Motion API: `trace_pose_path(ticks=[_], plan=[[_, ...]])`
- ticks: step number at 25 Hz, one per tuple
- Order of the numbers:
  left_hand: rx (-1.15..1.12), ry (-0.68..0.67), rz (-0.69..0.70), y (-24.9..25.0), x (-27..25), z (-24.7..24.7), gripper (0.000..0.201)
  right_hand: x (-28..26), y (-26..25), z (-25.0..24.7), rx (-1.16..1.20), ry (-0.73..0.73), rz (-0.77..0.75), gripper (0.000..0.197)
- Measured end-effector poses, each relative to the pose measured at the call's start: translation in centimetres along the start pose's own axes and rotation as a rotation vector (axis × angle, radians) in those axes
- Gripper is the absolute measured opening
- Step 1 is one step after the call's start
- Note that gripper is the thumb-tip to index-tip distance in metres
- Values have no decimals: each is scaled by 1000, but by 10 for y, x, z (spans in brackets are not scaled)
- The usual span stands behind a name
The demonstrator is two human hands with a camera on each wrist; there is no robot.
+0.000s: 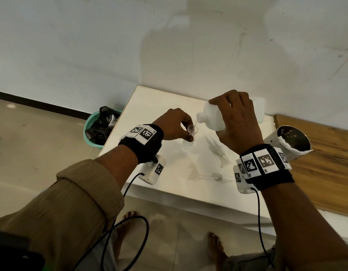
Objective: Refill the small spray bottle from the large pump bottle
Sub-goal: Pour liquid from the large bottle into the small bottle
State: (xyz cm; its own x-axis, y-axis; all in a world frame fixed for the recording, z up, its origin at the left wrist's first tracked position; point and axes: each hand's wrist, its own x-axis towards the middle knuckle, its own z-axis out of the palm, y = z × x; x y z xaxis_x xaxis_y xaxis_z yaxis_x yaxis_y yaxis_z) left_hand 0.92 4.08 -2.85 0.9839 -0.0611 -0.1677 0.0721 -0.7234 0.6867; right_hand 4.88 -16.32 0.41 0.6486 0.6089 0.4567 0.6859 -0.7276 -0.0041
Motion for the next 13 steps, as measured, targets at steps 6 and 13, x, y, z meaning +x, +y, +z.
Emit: trace_pose_path(ticks=[6,13], plan=[[0,-6,-5,-1,0,0,27,0,-1,0,3,11,-3,64],[7,-8,-3,-2,1,0,29,0,-1,0,7,2,1,67]])
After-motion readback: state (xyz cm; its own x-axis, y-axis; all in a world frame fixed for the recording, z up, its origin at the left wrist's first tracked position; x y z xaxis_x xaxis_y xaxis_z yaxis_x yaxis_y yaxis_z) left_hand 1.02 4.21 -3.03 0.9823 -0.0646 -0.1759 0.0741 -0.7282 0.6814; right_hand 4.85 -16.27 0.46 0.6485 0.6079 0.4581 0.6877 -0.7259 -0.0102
